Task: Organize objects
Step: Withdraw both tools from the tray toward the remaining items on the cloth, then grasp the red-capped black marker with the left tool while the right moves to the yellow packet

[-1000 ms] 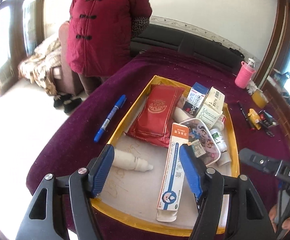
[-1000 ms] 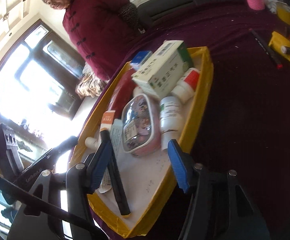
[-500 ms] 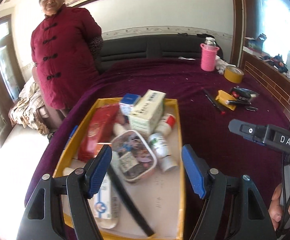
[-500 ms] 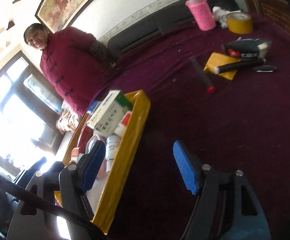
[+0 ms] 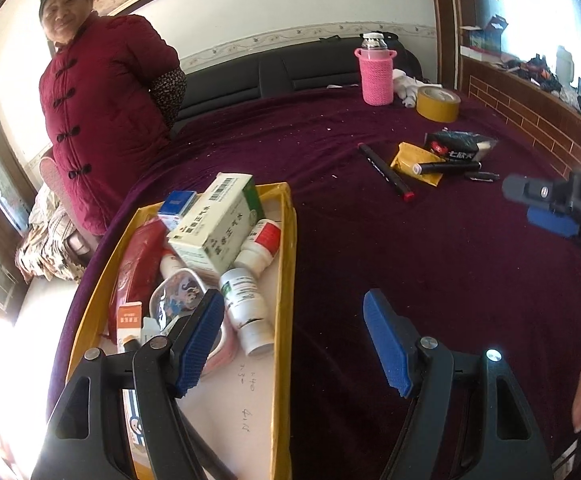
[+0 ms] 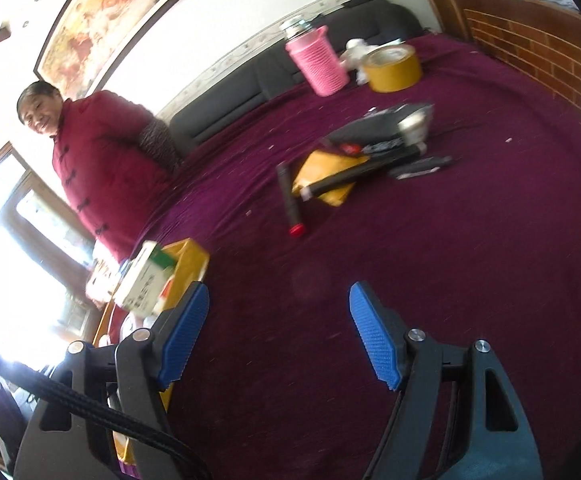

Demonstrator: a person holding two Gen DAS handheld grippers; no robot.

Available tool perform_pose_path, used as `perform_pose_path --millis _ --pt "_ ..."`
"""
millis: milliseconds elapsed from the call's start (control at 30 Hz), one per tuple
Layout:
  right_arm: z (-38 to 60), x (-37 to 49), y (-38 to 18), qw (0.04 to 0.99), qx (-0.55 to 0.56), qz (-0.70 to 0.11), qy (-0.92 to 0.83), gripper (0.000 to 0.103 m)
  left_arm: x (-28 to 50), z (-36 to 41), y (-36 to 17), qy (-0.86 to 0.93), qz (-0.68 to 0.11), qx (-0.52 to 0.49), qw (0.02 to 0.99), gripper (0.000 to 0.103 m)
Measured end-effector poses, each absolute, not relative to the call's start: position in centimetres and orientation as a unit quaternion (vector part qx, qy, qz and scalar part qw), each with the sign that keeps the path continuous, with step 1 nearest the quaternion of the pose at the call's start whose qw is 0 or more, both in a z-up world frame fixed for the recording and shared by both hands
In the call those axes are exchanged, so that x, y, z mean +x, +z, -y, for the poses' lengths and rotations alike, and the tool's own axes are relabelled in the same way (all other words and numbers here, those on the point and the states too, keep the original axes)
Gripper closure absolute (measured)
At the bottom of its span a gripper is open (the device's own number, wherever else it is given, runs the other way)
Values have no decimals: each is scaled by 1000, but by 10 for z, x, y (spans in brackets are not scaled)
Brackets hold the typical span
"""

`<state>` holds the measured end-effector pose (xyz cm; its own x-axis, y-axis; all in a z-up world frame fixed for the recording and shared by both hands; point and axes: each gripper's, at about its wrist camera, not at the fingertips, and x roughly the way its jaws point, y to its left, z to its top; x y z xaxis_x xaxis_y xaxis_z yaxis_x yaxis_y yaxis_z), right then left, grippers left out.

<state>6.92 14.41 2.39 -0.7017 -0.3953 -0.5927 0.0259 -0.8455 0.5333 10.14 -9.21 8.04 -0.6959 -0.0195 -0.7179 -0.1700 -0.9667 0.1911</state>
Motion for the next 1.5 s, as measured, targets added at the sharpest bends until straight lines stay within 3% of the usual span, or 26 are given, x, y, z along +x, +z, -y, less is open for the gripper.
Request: perform_pose_path --millis 433,533,733,867,1100,1367,1400,1500 --pt "-205 12 91 61 304 225 -924 30 77 53 66 894 -170 -411 47 37" --pt "-216 -7 104 44 287 223 -931 26 70 45 60 889 -179 -419 47 37" --pt "-231 -30 88 20 284 221 -933 25 50 28 48 878 -199 -432 49 37" --pt "-251 -40 61 4 297 234 -926 25 16 21 49 877 -163 -448 68 37" --pt "-288 -44 32 -18 332 277 -901 25 -74 -3 47 882 -26 -460 101 37" --pt "-288 -48 26 -18 346 277 -896 25 -112 -15 9 879 -51 -469 64 37" --pt "-288 -48 26 -18 346 278 -896 25 -112 -13 4 876 -52 -474 69 38" --pt "-287 -48 26 -22 347 275 -897 25 -116 -15 1 877 -62 -471 76 63"
